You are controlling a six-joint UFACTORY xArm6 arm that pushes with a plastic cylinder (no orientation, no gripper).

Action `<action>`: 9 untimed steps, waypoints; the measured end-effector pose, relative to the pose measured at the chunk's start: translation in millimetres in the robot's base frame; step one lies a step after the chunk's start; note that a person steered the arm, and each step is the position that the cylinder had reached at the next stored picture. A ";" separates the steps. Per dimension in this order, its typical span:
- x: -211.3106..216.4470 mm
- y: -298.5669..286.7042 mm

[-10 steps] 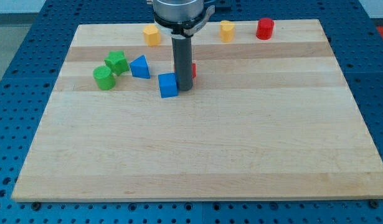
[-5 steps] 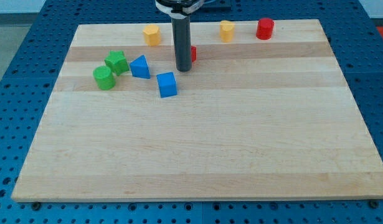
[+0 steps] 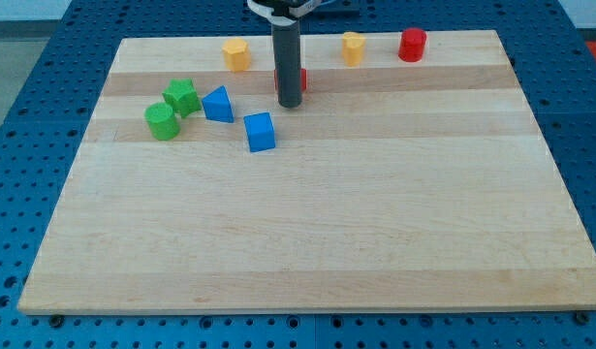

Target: Slide red star to the top center

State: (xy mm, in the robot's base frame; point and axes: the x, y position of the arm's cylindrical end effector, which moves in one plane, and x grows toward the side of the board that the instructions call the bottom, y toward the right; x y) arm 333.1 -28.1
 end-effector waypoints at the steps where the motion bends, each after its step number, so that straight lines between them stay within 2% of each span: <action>1: -9.7 0.0; 3: -16.1 -17.4; 9: -45.6 -3.6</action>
State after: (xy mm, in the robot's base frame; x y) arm 287.5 -31.7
